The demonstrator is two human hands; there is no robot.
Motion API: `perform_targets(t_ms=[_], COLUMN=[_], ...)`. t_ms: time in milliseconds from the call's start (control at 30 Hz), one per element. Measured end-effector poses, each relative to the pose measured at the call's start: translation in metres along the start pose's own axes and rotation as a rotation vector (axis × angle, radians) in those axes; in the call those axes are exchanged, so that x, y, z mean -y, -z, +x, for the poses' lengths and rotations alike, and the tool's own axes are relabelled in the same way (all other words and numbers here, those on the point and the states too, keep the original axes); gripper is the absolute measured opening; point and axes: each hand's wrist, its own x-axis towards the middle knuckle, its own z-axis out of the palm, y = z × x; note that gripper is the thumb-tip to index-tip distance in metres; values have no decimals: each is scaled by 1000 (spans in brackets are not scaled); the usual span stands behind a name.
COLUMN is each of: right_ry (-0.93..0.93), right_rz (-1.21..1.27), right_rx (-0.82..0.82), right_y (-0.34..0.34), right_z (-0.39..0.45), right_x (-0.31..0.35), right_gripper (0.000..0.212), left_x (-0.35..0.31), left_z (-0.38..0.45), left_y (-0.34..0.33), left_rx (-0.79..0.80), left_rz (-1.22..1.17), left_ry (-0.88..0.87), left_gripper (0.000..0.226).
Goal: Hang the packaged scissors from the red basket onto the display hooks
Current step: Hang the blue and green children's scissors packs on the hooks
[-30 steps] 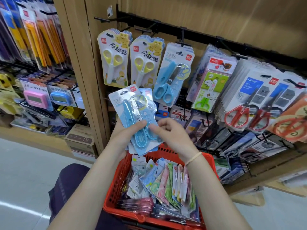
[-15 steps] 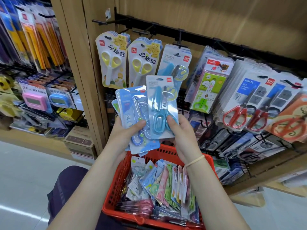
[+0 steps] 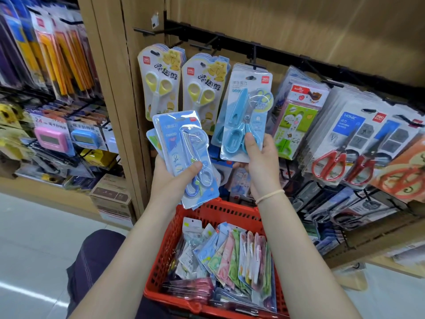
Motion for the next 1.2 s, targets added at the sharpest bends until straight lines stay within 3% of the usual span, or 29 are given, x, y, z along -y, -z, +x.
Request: perform_targets(t_ms=[233, 400, 467, 567, 667, 833, 1033, 1200], right_ry=[-52, -229, -320, -350, -245, -146, -187, -199], right_rz=[-31, -3, -100, -277, -353, -413, -271, -191], right_rx=[1, 57, 111, 135, 111, 316, 327, 285], right_y=[-11, -7, -2, 7, 16, 17, 27, 25], right_z=[12, 17, 11, -8, -31, -48, -44, -45], right_x=[-14, -21, -25, -32, -37, -41, -33, -34], right_gripper=[10, 40, 45, 41, 38, 30, 16, 14], left_x=[2, 4, 3, 2, 5, 9, 1, 3], left_z=[-1, -1, -2, -5, -5, -1, -1, -3], left_y=[-1, 2, 2, 0, -2, -7, -8, -8], left_rx=[34, 43, 47, 59, 66, 66, 166, 113], left_rz=[9, 10, -2, -30, -17, 56, 45, 37], left_ry=[22, 37, 44, 59, 74, 56, 8, 54], left_gripper=[53, 61, 62, 71, 73, 75, 60, 63])
